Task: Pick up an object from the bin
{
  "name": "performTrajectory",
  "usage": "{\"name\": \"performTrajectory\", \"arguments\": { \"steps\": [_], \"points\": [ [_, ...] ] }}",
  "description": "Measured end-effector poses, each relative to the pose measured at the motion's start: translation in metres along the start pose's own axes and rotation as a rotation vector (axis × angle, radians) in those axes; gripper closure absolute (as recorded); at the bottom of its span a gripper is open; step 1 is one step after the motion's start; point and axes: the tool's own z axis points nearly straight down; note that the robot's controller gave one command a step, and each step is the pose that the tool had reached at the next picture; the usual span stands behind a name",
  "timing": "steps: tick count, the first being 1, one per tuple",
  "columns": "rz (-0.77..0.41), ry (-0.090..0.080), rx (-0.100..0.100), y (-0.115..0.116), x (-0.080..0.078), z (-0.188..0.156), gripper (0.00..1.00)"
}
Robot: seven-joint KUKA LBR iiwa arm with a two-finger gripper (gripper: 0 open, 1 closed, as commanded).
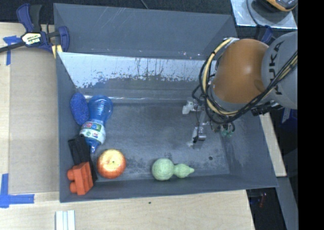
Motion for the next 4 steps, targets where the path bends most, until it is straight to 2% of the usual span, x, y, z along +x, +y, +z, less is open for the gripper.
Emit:
{"name": "performTrajectory", "arguments": {
  "steps": [1, 2, 3, 4],
  "points": [
    [0.077, 0.002, 0.000, 0.017, 0.022, 0.028, 0.00],
    [-0.238, 0.002, 0.000, 0.026, 0.033, 0.047, 0.00],
    [-0.048, -0.025, 0.000, 0.040, 0.042, 0.065, 0.00],
    [-0.074, -0.036, -0.003, -0.009, 0.048, 0.064, 0.00]
  ]
}}
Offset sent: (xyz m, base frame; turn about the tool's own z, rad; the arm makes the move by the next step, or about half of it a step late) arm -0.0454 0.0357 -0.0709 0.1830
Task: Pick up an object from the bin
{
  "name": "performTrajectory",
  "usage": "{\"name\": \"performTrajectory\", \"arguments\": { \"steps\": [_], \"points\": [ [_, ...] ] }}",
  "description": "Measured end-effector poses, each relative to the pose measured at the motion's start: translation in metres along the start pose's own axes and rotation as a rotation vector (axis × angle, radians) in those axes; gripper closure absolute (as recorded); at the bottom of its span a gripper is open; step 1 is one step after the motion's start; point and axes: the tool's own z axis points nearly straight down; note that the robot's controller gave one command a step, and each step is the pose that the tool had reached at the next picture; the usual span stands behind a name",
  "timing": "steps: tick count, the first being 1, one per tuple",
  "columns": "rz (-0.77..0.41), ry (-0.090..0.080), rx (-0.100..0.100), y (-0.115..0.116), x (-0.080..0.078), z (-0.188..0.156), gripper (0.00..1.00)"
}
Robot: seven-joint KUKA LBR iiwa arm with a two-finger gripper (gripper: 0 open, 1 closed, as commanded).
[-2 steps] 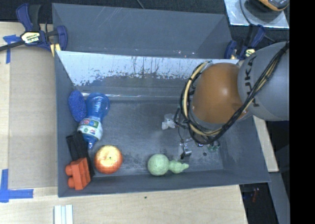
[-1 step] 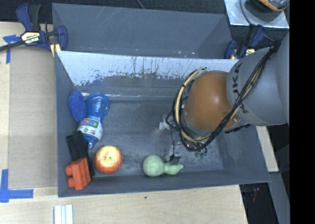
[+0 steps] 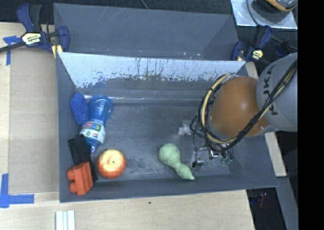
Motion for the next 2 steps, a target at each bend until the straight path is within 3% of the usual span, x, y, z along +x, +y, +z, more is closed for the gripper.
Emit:
{"name": "performTrajectory", "arguments": {
  "steps": [1, 2],
  "points": [
    [0.042, 0.011, 0.003, 0.001, 0.008, 0.005, 0.00],
    [0.082, 0.013, 0.003, 0.020, 0.009, 0.005, 0.00]
  ]
}}
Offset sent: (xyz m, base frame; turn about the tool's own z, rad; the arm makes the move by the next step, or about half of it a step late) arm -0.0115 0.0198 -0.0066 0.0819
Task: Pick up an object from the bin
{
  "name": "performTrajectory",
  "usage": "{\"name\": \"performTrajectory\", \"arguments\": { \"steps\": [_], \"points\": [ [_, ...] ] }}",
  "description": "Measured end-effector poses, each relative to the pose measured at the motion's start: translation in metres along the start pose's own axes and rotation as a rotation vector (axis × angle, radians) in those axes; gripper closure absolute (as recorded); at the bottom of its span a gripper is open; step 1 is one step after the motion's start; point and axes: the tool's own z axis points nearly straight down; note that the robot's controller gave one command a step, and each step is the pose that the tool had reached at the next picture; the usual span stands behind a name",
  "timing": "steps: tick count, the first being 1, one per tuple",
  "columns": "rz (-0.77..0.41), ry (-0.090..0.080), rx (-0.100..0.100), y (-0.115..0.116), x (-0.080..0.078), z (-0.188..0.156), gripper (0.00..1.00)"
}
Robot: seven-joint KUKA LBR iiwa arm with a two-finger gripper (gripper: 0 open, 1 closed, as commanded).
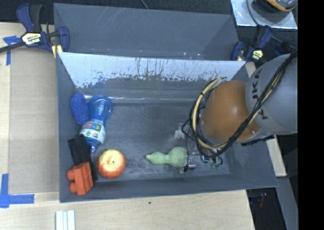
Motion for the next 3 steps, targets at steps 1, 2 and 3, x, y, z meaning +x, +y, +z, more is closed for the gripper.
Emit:
{"name": "performTrajectory", "arguments": {
  "steps": [1, 2, 3],
  "points": [
    [0.018, -0.005, -0.003, 0.044, 0.005, 0.000, 1.00],
    [0.018, -0.005, -0.003, 0.044, 0.005, 0.000, 1.00],
    [0.012, -0.001, -0.002, 0.042, -0.017, -0.090, 1.00]
  ]
}}
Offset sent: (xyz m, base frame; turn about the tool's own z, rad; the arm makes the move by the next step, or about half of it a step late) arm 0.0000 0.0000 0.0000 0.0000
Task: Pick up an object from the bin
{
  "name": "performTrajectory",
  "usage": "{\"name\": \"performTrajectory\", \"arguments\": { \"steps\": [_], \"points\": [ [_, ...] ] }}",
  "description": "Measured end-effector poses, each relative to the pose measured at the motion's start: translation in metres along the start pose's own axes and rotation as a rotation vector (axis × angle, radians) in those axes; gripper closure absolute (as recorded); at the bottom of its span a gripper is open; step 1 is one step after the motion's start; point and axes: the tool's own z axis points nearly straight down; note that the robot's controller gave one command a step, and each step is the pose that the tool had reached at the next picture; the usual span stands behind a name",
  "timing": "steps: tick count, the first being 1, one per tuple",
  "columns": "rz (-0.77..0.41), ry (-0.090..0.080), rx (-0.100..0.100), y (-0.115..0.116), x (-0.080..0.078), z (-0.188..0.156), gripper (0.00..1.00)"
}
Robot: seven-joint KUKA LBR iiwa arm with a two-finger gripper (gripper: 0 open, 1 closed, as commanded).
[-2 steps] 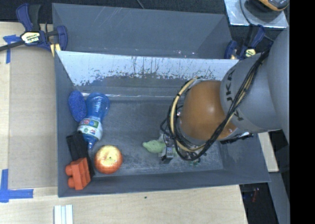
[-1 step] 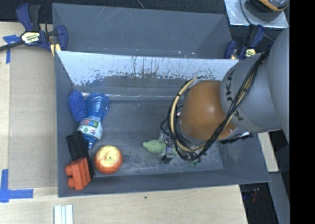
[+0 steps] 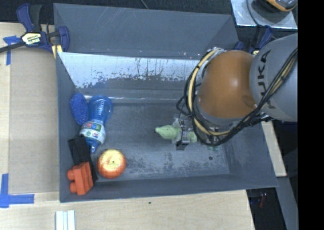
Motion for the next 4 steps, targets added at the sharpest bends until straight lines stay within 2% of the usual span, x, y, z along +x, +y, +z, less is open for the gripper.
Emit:
{"name": "performTrajectory", "arguments": {
  "steps": [1, 2, 3, 4],
  "points": [
    [0.024, 0.005, 0.000, -0.002, -0.030, -0.082, 1.00],
    [0.010, -0.005, -0.001, 0.015, -0.040, -0.170, 1.00],
    [-0.148, -0.006, 0.000, 0.025, -0.042, -0.104, 1.00],
    [-0.424, -0.027, 0.002, 0.013, -0.075, 0.093, 1.00]
  ]
}}
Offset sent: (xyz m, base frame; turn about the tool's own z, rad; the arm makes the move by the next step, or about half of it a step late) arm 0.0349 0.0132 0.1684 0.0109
